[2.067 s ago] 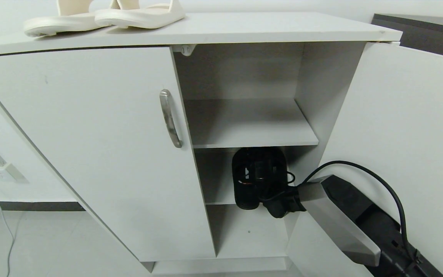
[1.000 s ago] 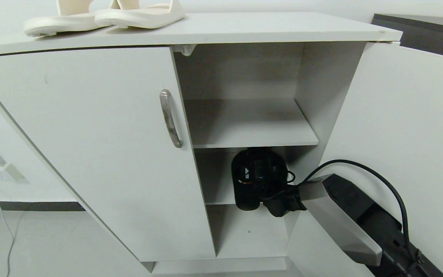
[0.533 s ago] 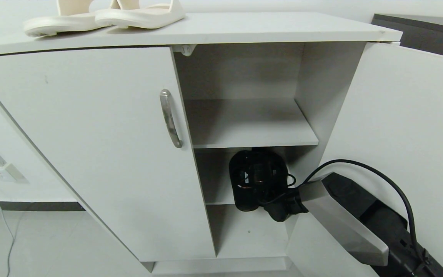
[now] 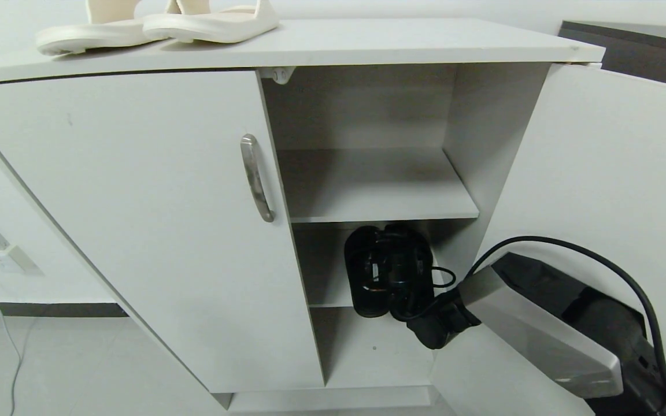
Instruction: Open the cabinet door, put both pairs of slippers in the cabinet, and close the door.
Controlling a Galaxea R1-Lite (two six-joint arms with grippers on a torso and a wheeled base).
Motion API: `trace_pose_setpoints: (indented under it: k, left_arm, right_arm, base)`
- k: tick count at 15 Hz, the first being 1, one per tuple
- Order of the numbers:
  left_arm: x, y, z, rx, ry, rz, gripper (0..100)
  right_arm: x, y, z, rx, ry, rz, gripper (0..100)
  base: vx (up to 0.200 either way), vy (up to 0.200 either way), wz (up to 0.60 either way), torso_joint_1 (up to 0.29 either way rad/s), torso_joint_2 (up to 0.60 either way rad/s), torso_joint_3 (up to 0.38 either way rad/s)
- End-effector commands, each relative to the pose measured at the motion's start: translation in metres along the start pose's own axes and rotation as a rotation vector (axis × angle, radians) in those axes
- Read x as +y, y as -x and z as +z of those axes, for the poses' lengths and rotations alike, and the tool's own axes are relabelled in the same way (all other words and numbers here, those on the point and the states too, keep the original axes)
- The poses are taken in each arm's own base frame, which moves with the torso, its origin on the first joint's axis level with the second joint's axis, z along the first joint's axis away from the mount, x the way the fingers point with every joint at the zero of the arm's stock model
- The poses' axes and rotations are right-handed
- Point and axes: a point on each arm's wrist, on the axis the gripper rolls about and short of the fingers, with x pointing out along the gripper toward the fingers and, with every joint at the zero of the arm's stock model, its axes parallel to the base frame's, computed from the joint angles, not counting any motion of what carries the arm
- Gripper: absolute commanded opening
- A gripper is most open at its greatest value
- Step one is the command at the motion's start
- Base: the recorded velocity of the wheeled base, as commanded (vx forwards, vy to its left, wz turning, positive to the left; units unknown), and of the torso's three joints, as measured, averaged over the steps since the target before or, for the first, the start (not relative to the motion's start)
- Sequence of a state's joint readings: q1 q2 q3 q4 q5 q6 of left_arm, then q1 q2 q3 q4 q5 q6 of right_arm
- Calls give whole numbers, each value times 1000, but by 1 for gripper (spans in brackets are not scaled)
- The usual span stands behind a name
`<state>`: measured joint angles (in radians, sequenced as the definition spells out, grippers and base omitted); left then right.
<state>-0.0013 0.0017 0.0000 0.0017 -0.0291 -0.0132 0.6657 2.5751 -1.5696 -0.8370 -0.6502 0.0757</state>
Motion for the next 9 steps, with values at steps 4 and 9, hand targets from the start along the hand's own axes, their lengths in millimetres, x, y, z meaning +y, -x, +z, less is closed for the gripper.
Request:
trace_pose_setpoints:
  k: [4, 9]
  left_arm:
    - [0, 0, 0, 0, 1, 1, 0]
    - [0, 0, 0, 0, 1, 6, 0]
  right_arm:
    - [-20, 60, 25, -28, -16, 45, 100]
    - [-27, 135, 31, -24, 1, 149, 100]
  base:
    - [0, 0, 0, 0, 0, 0]
    - [0, 0, 0, 0, 0, 0]
